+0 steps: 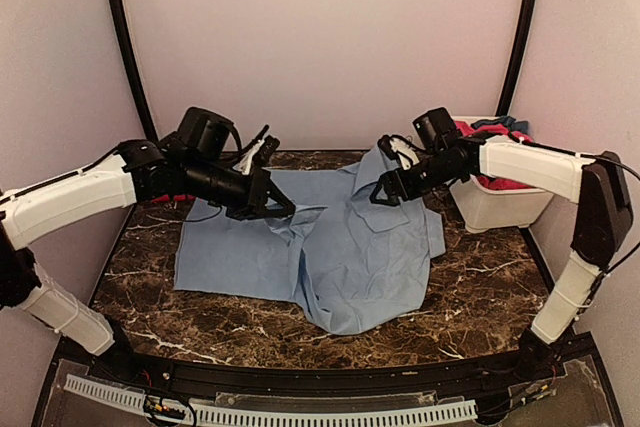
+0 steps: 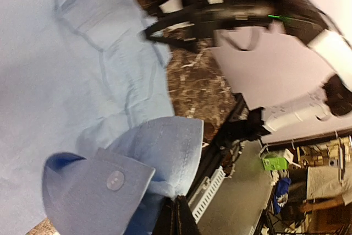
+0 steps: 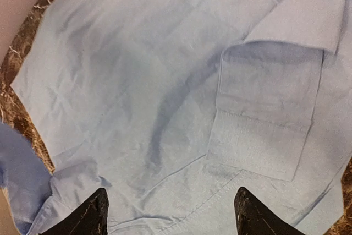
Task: Fold and stack the mixed laundry pile
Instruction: Adjust the flattened shirt at the center of the board.
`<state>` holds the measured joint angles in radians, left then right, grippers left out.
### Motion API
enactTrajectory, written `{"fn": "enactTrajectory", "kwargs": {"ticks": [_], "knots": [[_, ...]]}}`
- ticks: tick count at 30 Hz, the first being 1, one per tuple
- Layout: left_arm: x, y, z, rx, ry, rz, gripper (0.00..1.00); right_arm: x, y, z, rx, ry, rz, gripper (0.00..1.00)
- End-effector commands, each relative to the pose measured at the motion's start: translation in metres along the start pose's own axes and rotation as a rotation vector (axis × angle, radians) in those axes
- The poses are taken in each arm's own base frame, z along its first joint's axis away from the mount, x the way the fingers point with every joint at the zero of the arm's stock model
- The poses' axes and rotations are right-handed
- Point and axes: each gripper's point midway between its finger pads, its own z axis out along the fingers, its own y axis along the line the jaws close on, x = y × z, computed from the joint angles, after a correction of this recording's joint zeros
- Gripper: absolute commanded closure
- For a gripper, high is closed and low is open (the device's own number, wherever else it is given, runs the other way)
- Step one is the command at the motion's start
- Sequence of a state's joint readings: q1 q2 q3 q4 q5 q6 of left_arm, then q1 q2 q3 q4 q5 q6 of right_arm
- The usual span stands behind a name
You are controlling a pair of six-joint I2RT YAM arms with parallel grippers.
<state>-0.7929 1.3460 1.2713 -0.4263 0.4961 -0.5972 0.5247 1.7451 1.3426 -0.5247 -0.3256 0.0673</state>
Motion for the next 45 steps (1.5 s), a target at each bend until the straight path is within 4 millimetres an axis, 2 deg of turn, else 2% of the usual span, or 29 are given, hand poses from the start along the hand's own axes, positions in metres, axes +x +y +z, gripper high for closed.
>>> {"fn": "enactTrajectory", "kwargs": {"ticks": [1, 4, 9, 12, 14, 18, 23, 25, 28, 31, 33, 36, 39, 40, 41, 45], "knots": [[0.001, 0.075, 0.035, -0.119, 0.009, -0.205, 1.00, -0.026, 0.033, -0.048, -0.054, -0.103, -0.029, 0.24], [0.000, 0.120, 0.048, -0.185, -0.012, -0.314, 1.00, -0.022, 0.044, -0.059, -0.069, -0.113, -0.035, 0.24], [0.003, 0.196, 0.045, -0.284, -0.055, -0.495, 1.00, 0.001, 0.070, -0.061, -0.099, -0.091, -0.065, 0.24], [0.012, 0.228, 0.046, -0.345, -0.045, -0.562, 1.00, 0.013, 0.085, -0.060, -0.116, -0.079, -0.081, 0.24], [0.018, 0.241, 0.050, -0.372, -0.031, -0.576, 1.00, 0.023, 0.096, -0.058, -0.119, -0.065, -0.102, 0.25], [0.022, 0.253, 0.046, -0.408, -0.018, -0.584, 0.96, 0.041, 0.123, -0.054, -0.139, -0.052, -0.158, 0.25], [0.011, 0.251, 0.007, -0.452, -0.091, -0.536, 0.68, 0.063, 0.152, -0.041, -0.149, -0.005, -0.232, 0.26], [0.009, 0.247, -0.006, -0.471, -0.099, -0.502, 0.60, 0.074, 0.169, -0.034, -0.169, 0.022, -0.272, 0.27], [0.012, 0.237, -0.015, -0.460, -0.084, -0.461, 0.51, 0.097, 0.191, -0.022, -0.203, 0.082, -0.316, 0.27], [0.015, 0.227, -0.021, -0.443, -0.071, -0.405, 0.46, 0.122, 0.196, -0.007, -0.203, 0.154, -0.328, 0.22], [0.014, 0.220, -0.026, -0.434, -0.077, -0.355, 0.39, 0.137, 0.201, -0.001, -0.203, 0.193, -0.333, 0.20], [0.012, 0.215, -0.028, -0.419, -0.077, -0.286, 0.28, 0.150, 0.206, 0.009, -0.197, 0.206, -0.333, 0.21], [0.010, 0.222, -0.022, -0.433, -0.048, -0.270, 0.26, 0.152, 0.193, 0.020, -0.121, 0.211, -0.316, 0.27], [0.015, 0.230, -0.014, -0.441, -0.015, -0.289, 0.26, 0.150, 0.189, 0.023, -0.095, 0.210, -0.312, 0.30], [0.011, 0.230, -0.011, -0.435, -0.012, -0.290, 0.27, 0.150, 0.184, 0.026, -0.078, 0.218, -0.307, 0.31], [0.005, 0.241, 0.012, -0.422, 0.008, -0.292, 0.27, 0.151, 0.179, 0.041, -0.062, 0.242, -0.289, 0.32]]}}
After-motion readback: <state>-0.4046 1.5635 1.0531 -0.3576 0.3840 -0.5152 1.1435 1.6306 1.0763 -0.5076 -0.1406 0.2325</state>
